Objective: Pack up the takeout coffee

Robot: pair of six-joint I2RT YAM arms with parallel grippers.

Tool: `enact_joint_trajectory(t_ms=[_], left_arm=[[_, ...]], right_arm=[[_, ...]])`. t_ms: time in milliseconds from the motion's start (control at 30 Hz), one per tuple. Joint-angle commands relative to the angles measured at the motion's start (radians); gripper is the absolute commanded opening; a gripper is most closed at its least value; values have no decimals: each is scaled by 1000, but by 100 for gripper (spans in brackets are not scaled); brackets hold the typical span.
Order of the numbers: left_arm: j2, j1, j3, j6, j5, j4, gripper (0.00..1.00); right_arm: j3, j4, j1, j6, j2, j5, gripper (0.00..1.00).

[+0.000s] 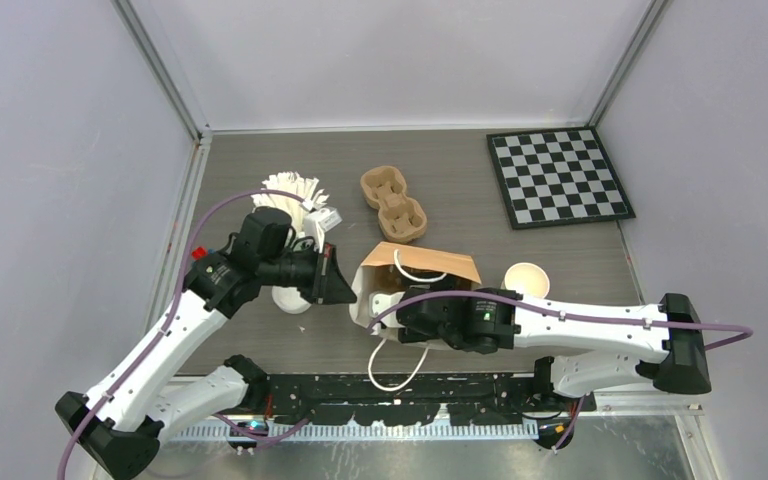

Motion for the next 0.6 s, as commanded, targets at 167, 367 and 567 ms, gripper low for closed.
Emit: enact_joint_trajectory(t_ms=[167,367,567], left_arm=[[-5,-4,-9,12,87,66,0],[-7,-3,-4,10,96,74,0],[6,-4,-11,9,102,82,0]], right_arm=[[-18,44,-29,-30,-8,-2,72],[-26,66,-55,-53,11,-28,72],[-36,114,-107,-78,38,-61,72]])
